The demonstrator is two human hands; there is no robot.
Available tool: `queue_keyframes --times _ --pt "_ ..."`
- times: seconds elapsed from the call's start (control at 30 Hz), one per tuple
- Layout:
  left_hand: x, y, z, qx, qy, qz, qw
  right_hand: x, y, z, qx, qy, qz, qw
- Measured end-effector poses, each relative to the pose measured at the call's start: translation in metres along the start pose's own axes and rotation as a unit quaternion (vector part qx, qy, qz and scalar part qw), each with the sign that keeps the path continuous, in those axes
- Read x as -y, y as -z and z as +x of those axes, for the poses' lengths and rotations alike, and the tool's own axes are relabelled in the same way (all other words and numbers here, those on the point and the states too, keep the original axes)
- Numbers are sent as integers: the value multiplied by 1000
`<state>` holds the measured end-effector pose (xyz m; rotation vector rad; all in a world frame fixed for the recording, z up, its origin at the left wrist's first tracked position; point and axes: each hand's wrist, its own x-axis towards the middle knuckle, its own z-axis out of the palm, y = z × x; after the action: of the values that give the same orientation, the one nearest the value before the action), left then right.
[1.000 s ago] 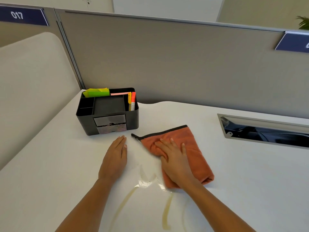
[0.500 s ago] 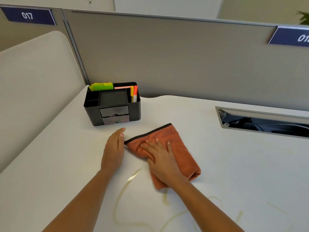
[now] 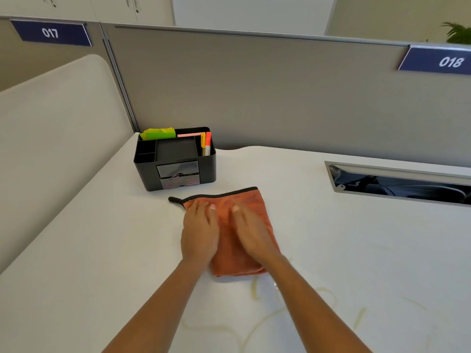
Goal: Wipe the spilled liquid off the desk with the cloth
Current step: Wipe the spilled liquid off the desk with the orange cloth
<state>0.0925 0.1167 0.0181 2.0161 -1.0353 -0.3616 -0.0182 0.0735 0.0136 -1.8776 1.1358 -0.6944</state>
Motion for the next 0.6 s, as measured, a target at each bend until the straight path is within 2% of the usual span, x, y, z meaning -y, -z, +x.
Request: queue_keyframes --times 0.07,0.17,0.27,0.37,0.47,0.6 --pt "-14 -11 -10 42 37 116 992 -11 35 5 -122 -21 15 992" --pt "-29 -33 -28 90 61 181 977 -44 80 10 -200 -62 -77 975" --pt "-30 -55 -33 93 49 225 969 -80 106 8 -199 -109 -149 962" --pt "-31 -71 -27 92 14 262 961 -102 109 3 -167 -112 -209 957" --pt "-33 -80 -15 102 -54 270 956 -111 101 -1 -146 -104 -301 937" --pt "-42 -82 -10 134 -165 272 938 -109 101 1 -149 -101 -313 933"
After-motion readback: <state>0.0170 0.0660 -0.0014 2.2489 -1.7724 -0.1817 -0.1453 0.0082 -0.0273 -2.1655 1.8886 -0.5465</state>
